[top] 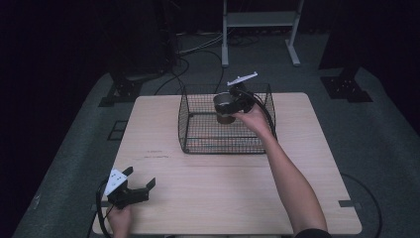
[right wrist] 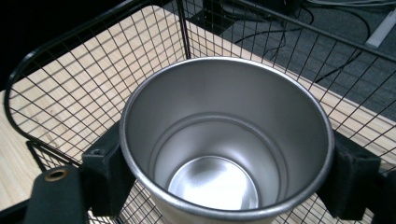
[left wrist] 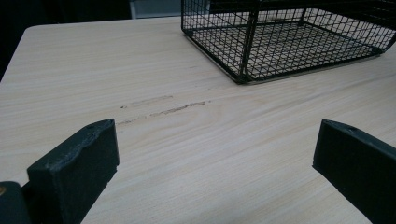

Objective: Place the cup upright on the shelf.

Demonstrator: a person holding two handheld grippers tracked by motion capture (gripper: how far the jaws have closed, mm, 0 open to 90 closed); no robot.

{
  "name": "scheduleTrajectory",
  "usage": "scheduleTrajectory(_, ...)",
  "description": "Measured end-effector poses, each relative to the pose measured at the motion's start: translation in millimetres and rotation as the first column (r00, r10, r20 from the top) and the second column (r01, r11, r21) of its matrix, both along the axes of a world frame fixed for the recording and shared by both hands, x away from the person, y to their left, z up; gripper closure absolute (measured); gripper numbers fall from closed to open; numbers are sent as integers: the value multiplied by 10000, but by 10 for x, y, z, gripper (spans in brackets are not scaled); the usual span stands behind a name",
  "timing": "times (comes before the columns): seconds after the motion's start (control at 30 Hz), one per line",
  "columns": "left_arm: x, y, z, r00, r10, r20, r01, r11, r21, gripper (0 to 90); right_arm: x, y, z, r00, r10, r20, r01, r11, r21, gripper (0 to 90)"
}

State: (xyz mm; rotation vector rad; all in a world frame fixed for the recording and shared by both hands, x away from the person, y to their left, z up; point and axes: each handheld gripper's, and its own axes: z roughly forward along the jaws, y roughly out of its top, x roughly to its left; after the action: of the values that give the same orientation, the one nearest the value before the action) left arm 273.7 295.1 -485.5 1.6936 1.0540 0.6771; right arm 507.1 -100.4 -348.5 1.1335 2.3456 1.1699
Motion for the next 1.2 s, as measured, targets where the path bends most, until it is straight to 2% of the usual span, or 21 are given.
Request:
scheduleTrajectory(0.5, -1, 0, 1, 10000, 16, 8, -16, 10000, -10, 0, 81, 42, -159, 9987, 92, -504, -96, 9999, -92, 178)
scheduleTrajectory(0.67, 1, 2, 1, 10000, 24, -5, -24, 10000, -16, 0, 89, 54, -213, 9987, 102, -495, -110, 9998, -164, 178)
scheduleTrajectory(0.7, 2, -2, -2, 10000, 22, 41, -22, 10000, -29, 0, 104, 52, -251, 9969, 88, -780, -99, 9999, -132, 178)
scheduleTrajectory(0.83, 0, 0, 1, 10000, 17, 10, -17, 10000, -8, 0, 123, 41, -313, 9953, 12, -964, -35, 9997, -240, 178)
scheduleTrajectory(1.2, 6, 1, -2, 10000, 67, 40, -67, 10000, -62, 0, 160, 52, -432, 9932, -110, -1157, 59, 9990, -447, 177)
